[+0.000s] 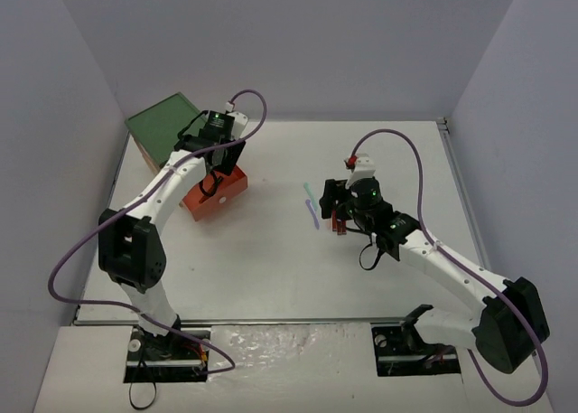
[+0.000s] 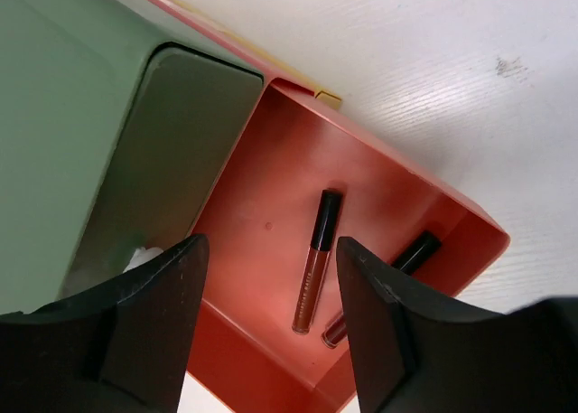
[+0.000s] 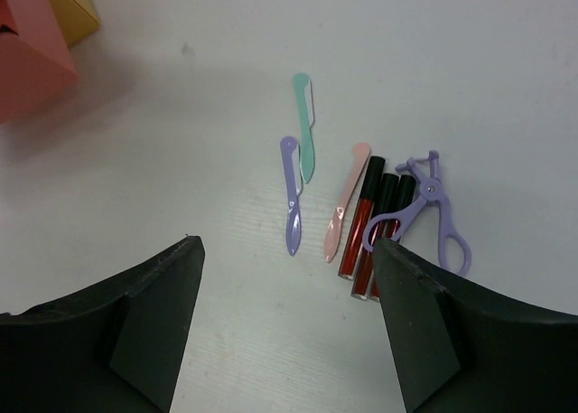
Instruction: Organize the makeup
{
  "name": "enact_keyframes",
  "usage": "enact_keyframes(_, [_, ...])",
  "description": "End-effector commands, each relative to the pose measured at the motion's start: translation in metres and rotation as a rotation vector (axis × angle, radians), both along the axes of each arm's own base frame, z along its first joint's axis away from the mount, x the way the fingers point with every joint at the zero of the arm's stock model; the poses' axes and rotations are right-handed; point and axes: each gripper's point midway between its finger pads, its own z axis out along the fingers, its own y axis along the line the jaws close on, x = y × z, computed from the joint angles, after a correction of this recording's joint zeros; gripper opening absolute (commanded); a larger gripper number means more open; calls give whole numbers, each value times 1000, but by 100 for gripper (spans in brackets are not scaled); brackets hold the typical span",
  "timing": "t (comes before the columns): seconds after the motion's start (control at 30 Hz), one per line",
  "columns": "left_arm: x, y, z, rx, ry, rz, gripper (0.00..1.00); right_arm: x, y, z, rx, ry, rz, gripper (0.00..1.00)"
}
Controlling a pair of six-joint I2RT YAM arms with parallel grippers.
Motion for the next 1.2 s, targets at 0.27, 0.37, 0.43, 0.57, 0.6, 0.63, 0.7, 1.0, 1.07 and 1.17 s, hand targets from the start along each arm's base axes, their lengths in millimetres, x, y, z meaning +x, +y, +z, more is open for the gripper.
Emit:
enact_keyframes(0.27, [-59,-7,147,-392,-292,78,87,14,2,-74,-69,225,-48,36])
enact_keyframes(0.37, [-80,-8,149,-444,-307,57,88,15,2,-89,-85,261,-60,31])
enact_keyframes(0.43, [-91,-5,140,-452,-304,57,90,16,1,-98,-97,282,-70,29])
enact_keyframes(0.57, [-107,8,129,-449,-339,86,92,17,-2,-110,-115,300,-97,26])
enact_keyframes(0.6, [-111,11,129,-449,-354,93,93,17,-3,-112,-121,303,-102,25])
enact_keyframes(0.63, [-112,13,125,-445,-357,99,94,18,-4,-113,-123,304,-109,25])
enact_keyframes(0.7, [-115,15,119,-438,-355,106,95,20,-5,-115,-129,305,-118,24])
enact_keyframes(1.0, [-112,8,112,-461,-329,92,97,25,-10,-129,-163,320,-165,23])
enact_keyframes(1.07, [-112,6,110,-468,-322,85,97,26,-13,-130,-170,319,-183,23])
enact_keyframes(1.17, [-112,3,107,-480,-311,79,97,26,-18,-132,-183,317,-208,20])
